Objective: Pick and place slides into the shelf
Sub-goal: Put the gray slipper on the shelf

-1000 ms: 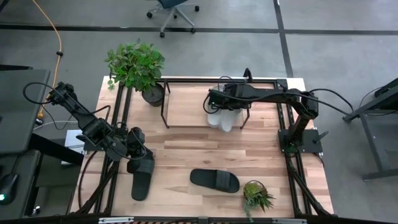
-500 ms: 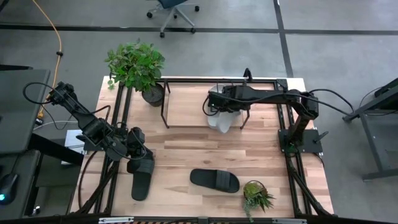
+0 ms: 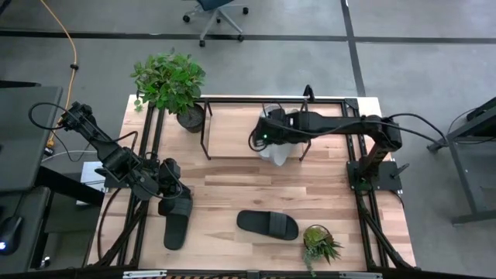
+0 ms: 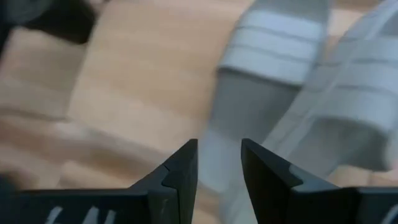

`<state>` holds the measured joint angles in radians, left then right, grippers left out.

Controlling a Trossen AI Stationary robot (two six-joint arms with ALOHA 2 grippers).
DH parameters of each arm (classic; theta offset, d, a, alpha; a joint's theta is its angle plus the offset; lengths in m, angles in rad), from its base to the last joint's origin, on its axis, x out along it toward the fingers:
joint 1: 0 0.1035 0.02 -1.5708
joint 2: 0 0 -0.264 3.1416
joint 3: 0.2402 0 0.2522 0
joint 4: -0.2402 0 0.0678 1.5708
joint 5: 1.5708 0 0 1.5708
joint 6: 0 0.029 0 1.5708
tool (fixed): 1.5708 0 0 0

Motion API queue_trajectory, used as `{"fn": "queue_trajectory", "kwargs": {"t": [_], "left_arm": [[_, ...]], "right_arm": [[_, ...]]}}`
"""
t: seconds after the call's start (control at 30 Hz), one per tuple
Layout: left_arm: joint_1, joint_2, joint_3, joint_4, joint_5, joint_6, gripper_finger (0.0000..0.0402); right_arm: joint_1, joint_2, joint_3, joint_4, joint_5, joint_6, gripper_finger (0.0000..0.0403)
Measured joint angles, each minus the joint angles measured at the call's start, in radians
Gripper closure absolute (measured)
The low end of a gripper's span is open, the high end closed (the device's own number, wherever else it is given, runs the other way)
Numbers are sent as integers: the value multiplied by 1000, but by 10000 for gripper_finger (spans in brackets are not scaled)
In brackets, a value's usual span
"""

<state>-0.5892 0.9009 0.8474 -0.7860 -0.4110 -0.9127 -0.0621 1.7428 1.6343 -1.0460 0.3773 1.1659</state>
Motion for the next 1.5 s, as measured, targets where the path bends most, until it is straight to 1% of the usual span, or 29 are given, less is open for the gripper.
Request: {"fn": "queue_trajectory", "kwargs": {"t": [0.13,0.3,0.4,0.53,0.7,0.77,0.9,1.0,1.17,1.27,1.33,1.4,1.5], "left_arm": [[0,0,0,9,-5,0,396],[0,0,0,26,-17,0,396],[0,0,0,27,-29,0,397],[0,0,0,27,-44,0,396],[0,0,0,26,-46,0,396],[0,0,0,27,-46,0,396],[0,0,0,27,-46,-8,396],[1,0,0,27,-38,-18,397],[0,0,0,28,-12,-93,396],[0,0,0,28,-7,-122,396],[0,0,0,28,-7,-133,396],[0,0,0,27,-8,-139,397],[0,0,0,27,-7,-141,396]], "right_arm": [[65,0,20,-12,7,68,289],[155,1,20,-145,7,202,289],[223,3,20,-187,31,217,289],[310,3,20,-142,81,188,289],[368,24,20,-160,157,229,290],[367,52,20,-159,140,226,294],[355,129,20,-135,67,165,308],[373,157,20,-94,62,173,316],[439,151,20,30,86,245,320],[505,137,20,49,114,305,320],[550,132,20,49,158,342,320],[588,123,20,62,197,336,320],[626,112,20,90,216,237,320]]}}
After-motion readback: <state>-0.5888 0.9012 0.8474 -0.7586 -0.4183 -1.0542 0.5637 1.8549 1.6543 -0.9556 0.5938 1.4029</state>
